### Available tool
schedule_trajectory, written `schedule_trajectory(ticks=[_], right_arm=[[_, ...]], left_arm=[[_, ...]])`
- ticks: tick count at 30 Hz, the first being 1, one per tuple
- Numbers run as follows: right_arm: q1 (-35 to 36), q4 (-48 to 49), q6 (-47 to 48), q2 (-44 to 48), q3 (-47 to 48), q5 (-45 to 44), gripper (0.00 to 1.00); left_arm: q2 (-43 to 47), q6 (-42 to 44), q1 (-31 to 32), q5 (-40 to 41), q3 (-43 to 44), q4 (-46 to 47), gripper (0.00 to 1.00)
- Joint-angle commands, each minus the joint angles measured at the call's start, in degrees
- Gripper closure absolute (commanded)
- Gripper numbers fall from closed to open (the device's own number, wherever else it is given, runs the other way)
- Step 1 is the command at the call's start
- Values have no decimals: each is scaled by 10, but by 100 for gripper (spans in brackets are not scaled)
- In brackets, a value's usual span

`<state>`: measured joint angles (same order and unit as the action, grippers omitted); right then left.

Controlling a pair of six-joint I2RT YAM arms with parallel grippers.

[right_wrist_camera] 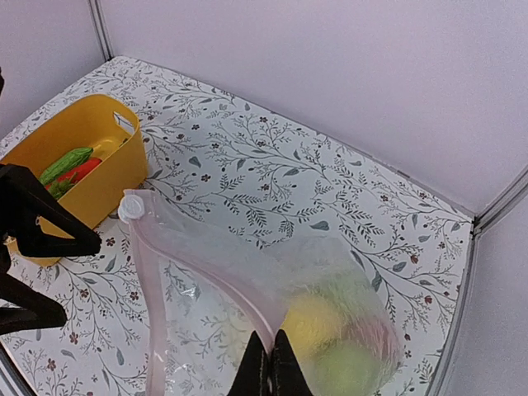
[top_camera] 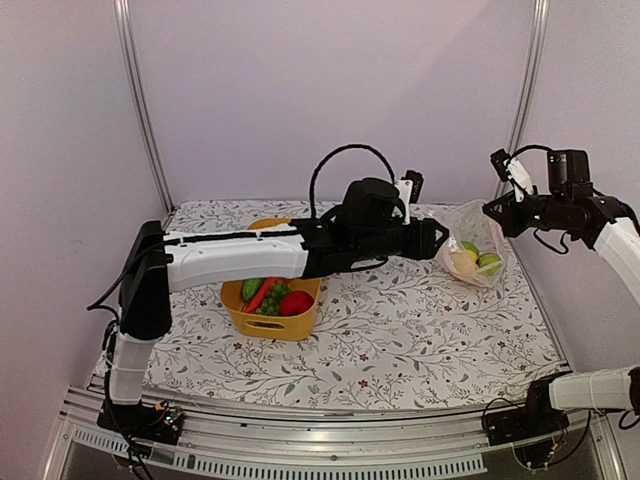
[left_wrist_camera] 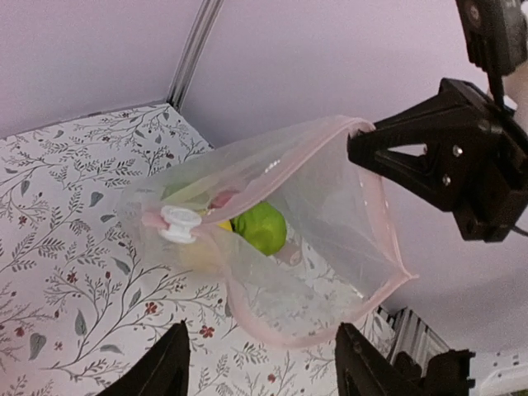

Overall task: Place the food in the zip-top bag and seal the zipper
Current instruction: Move the zipper food storage bag to the center of the board.

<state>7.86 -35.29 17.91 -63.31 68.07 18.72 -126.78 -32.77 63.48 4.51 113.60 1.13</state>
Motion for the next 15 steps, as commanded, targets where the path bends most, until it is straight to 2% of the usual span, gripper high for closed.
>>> schedule_trajectory(ticks=[1,5,10,12,15], right_arm=[[0,36,-9,7,-54,51,100],[0,63,0,17,-94,101,100],[0,116,-3,15,-104,179,100],[0,142,-15,-6,-95,202,100],[0,181,-33,-41,-87,226,100]], left_arm=[[118,87,8,-30,-156,23,39],[236,159,15,31,-289,-20,32],[328,216,-11,187,-358,-171,22],[347,222,-47,207,-370,-212,21],[359,222,-104,191,-383,-251,20]])
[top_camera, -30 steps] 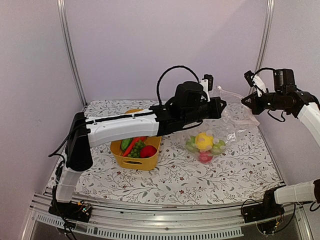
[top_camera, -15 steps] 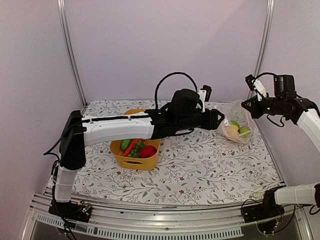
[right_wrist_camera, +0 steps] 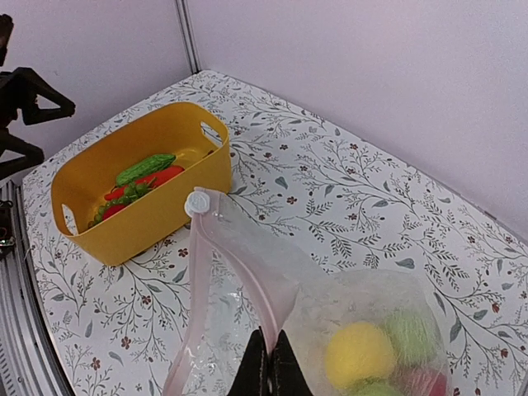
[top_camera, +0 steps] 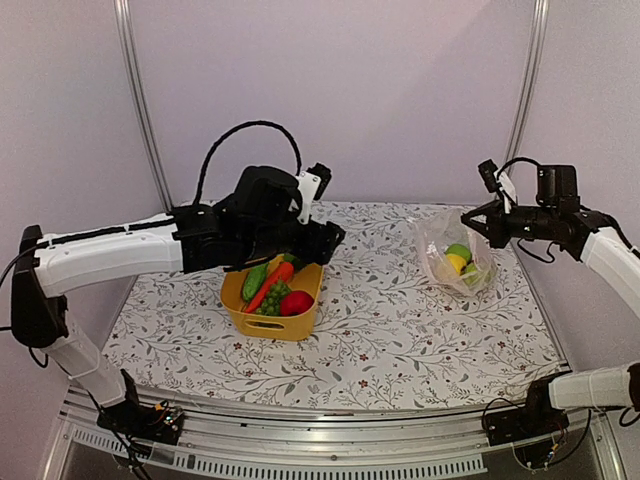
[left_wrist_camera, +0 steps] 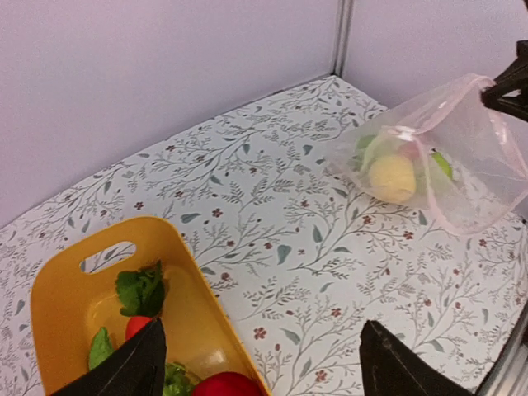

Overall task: Place the food in the zip-top bag and seal the zipper
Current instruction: Move the zipper food storage bag to the center of the board.

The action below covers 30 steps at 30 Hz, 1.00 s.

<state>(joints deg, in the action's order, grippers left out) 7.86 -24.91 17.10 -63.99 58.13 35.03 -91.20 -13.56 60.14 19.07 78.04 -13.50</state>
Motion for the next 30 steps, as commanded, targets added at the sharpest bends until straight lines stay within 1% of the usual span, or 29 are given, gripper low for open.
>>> schedule_trajectory(ticks=[1,3,6,9,12,15,21,26,30], right_arm=[[0,92,-33,-44,7,71,100],[0,103,-37,-57,-5,90,100],[0,105,-15,-52,-34,71,100],[-1,107,-2,-30,-54,64,100],[-4,108,-2,-15,-68,76,100],[-5,106,-3,-14,-70,84,100],[-5,94,2,-35,-65,87,100],[-6,93,5,-39,-65,86,100],[-5,93,7,-40,-65,83,100]], left_arm=[[3,29,-93,38,-31,-110,19],[-5,21,-136,9,-48,-103,19],[-44,-2,-188,-48,-42,-112,19],[-88,-17,-224,-92,-27,-116,24],[-136,-28,-254,-152,4,-127,32],[-175,-28,-268,-155,41,-154,36],[-222,-3,-268,-137,84,-174,37],[-245,10,-270,-128,94,-184,39],[-254,23,-270,-139,93,-188,45]])
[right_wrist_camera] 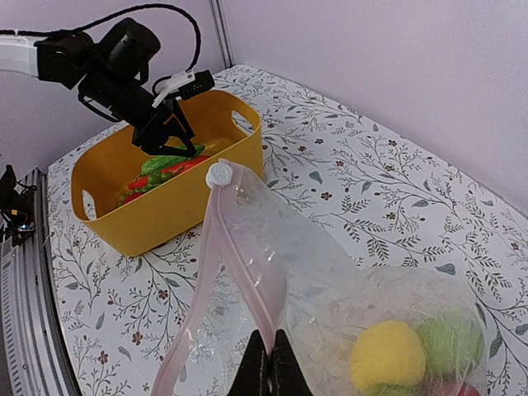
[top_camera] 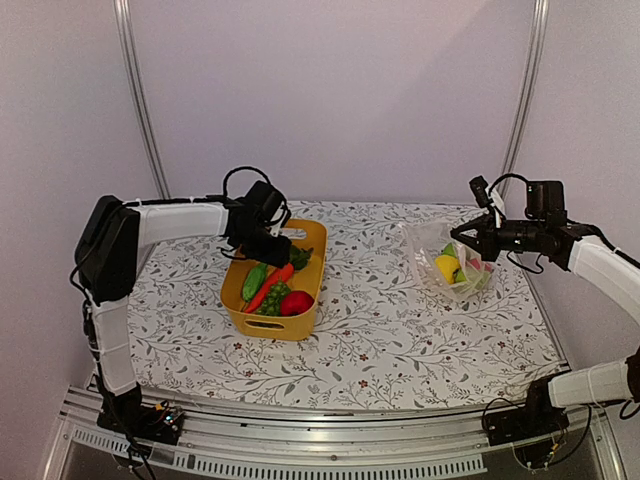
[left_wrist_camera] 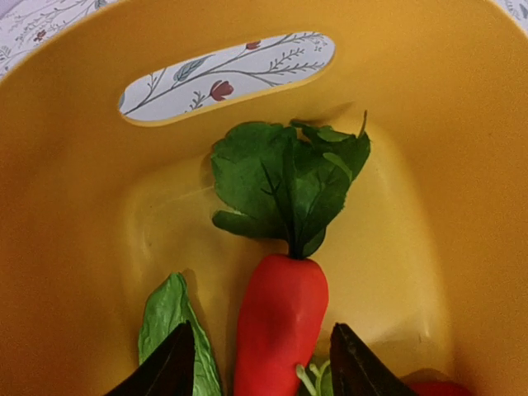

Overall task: Place the food in the zip-top bag and seal the zipper
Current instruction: Move the zipper food storage bag to the center of the board, then pick up the fake vegetable from the bin.

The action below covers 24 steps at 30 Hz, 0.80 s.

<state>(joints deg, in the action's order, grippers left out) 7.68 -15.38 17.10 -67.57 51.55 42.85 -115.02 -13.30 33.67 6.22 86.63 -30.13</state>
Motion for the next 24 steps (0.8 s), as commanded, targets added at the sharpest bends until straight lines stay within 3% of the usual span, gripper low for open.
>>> schedule_trajectory(ticks=[1,7,14,24], right_arm=[[-4,-3,7,-5,0,6,100],[-4,-9,12,-7,4,7,100],[-3,-9,14,-1,1,7,100],[-3,-10,19,-18,-1,9,100]], left_arm=[[-17,23,-6,-14,8,-21,46],[-31,30,-4,-25,15,-23,40],[-61,43,16,17,61,-68,36],[-66,64,21,42,41,-39,40]])
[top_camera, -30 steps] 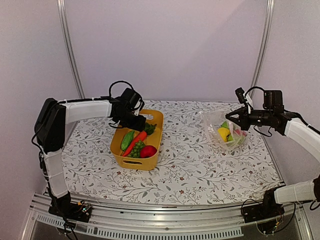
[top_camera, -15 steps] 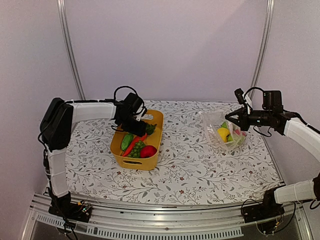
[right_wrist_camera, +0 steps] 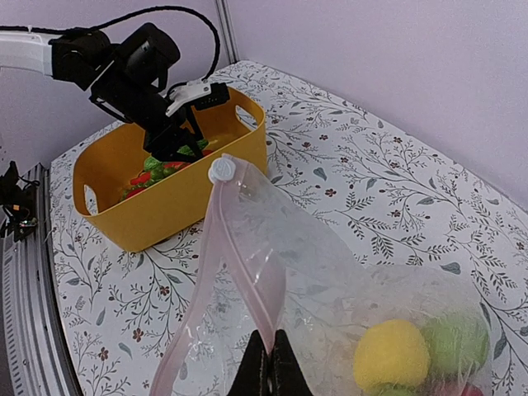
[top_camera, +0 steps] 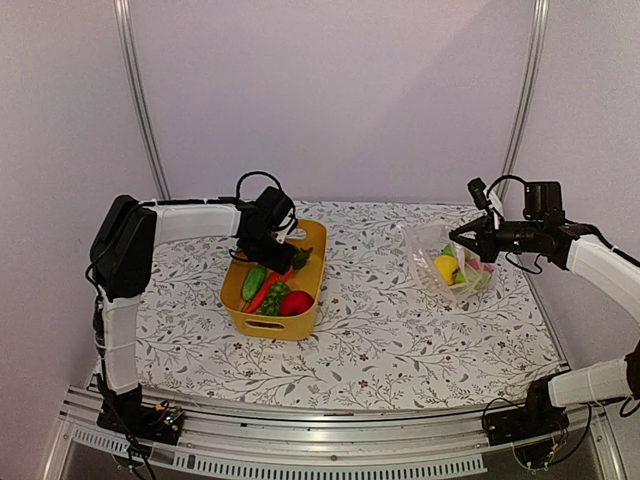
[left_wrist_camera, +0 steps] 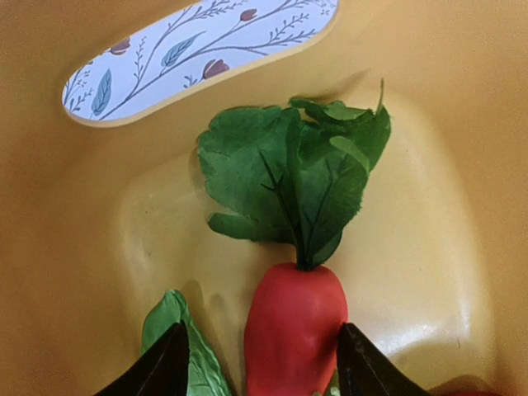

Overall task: Place the food in the zip-top bag and seal the zipper
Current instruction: Pick up the fake vegetable from the bin.

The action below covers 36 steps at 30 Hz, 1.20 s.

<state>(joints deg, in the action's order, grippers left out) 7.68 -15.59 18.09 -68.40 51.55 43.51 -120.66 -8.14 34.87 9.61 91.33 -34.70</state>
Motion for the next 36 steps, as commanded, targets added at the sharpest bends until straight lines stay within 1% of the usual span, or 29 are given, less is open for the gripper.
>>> schedule_trajectory(ticks=[1,4,18,22,31,36], right_arm=[[-3,-8,10,-10,-1,1,100],[-4,-8,12,-10,-1,-1,100],[-11,-9,12,-10,-3,4,100],[-12,-9,14,-9,-2,3,100],[-15,-10,21,-18,-5,-1,100],[-16,-3,23,-3,-14,-50,100]], left_arm=[[-11,13,9,10,-6,8,40],[-17,16,12,-1,-7,9,40],[-33,-4,16,-27,12,-3,51],[-41,-9,15,-36,24,-17,58],[-16,-14,17,-64,17,-7,76],[15,-21,17,-91,-8,31,84]])
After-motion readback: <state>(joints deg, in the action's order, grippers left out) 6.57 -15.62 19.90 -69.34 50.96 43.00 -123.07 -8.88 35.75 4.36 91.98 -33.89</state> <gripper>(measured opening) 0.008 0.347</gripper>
